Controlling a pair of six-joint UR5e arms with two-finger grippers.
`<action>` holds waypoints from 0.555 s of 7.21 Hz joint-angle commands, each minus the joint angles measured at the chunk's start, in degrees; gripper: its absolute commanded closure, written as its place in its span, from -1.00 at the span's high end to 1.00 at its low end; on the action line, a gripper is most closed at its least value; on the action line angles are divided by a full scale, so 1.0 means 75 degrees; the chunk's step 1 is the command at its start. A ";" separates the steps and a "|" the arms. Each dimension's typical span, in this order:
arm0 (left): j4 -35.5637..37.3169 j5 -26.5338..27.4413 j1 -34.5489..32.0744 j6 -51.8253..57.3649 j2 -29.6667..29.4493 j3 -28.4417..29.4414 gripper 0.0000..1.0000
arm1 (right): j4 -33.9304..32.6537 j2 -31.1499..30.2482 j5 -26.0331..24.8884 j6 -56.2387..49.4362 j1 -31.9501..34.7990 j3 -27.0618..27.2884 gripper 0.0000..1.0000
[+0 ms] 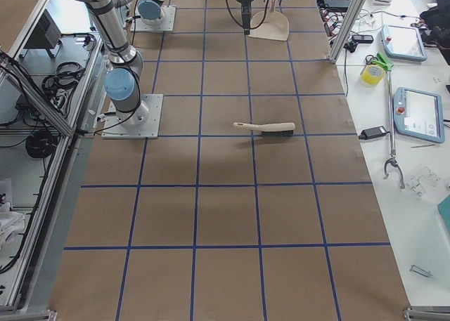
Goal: Sweep and dump trash into bin
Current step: 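Open the left gripper and release the dustpan handle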
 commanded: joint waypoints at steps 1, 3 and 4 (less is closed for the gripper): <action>-0.0141 -0.0764 -0.0020 0.2456 0.0578 0.0051 1.00 | 0.0140 -0.0047 0.0004 0.0007 0.0000 -0.0008 1.00; -0.0329 -0.1302 -0.0020 0.4486 0.1176 0.0004 1.00 | 0.0129 -0.0047 -0.0008 0.0019 -0.0012 -0.0100 1.00; -0.0503 -0.1189 -0.0020 0.5287 0.1527 0.0004 1.00 | 0.0221 -0.0314 -0.0008 0.0077 0.0011 -0.0032 1.00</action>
